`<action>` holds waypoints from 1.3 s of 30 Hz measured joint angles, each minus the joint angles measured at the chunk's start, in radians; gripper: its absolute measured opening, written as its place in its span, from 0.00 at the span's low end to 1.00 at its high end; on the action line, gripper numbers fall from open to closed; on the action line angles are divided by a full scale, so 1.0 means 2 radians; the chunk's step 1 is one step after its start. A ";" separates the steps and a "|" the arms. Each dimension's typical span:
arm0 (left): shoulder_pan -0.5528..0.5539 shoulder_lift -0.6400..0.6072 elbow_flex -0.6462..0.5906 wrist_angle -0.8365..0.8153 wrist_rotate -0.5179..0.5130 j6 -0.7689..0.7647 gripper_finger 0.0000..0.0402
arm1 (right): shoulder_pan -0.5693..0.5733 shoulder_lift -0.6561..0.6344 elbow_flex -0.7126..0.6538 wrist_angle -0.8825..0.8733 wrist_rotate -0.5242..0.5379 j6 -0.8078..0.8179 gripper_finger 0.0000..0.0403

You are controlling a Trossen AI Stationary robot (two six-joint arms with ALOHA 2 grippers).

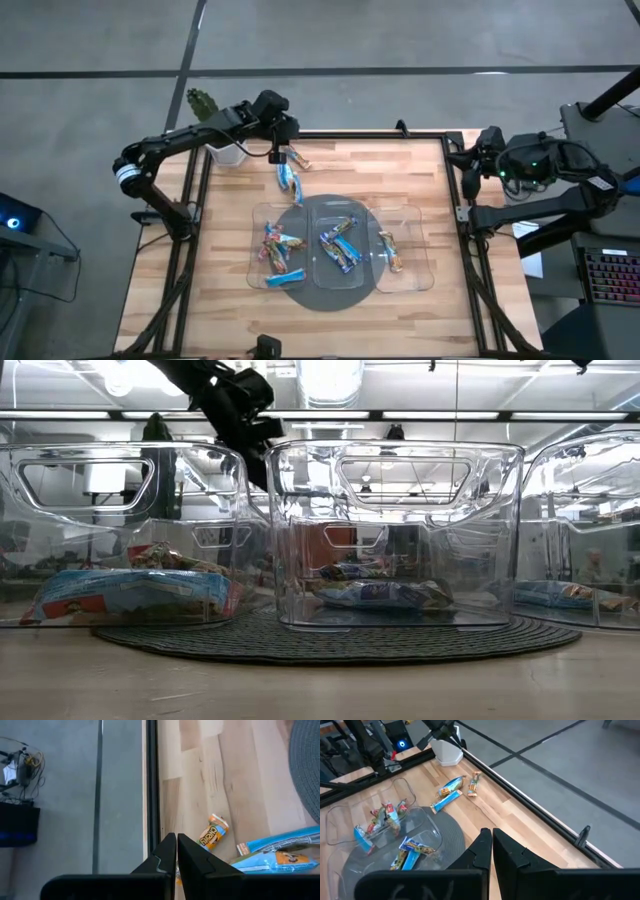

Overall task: Pick and place Granola Bars by type
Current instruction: Put the yellow granola bar into the right transparent bin

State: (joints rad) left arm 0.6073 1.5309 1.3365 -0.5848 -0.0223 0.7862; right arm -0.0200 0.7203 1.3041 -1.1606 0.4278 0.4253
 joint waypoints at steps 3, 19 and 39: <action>-0.001 0.000 0.000 0.002 -0.007 0.003 0.00 | 0.000 0.008 0.000 0.000 0.007 0.012 0.02; 0.000 0.000 0.023 -0.112 -0.016 -0.125 0.00 | 0.000 0.023 0.000 -0.001 0.017 0.019 0.02; 0.000 -0.043 0.026 -0.192 0.055 -0.199 0.00 | 0.000 0.034 0.000 -0.001 0.023 0.017 0.02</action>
State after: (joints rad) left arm 0.6075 1.4445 1.3885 -0.9695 0.0869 0.3881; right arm -0.0204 0.7883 1.3041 -1.1625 0.4740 0.4603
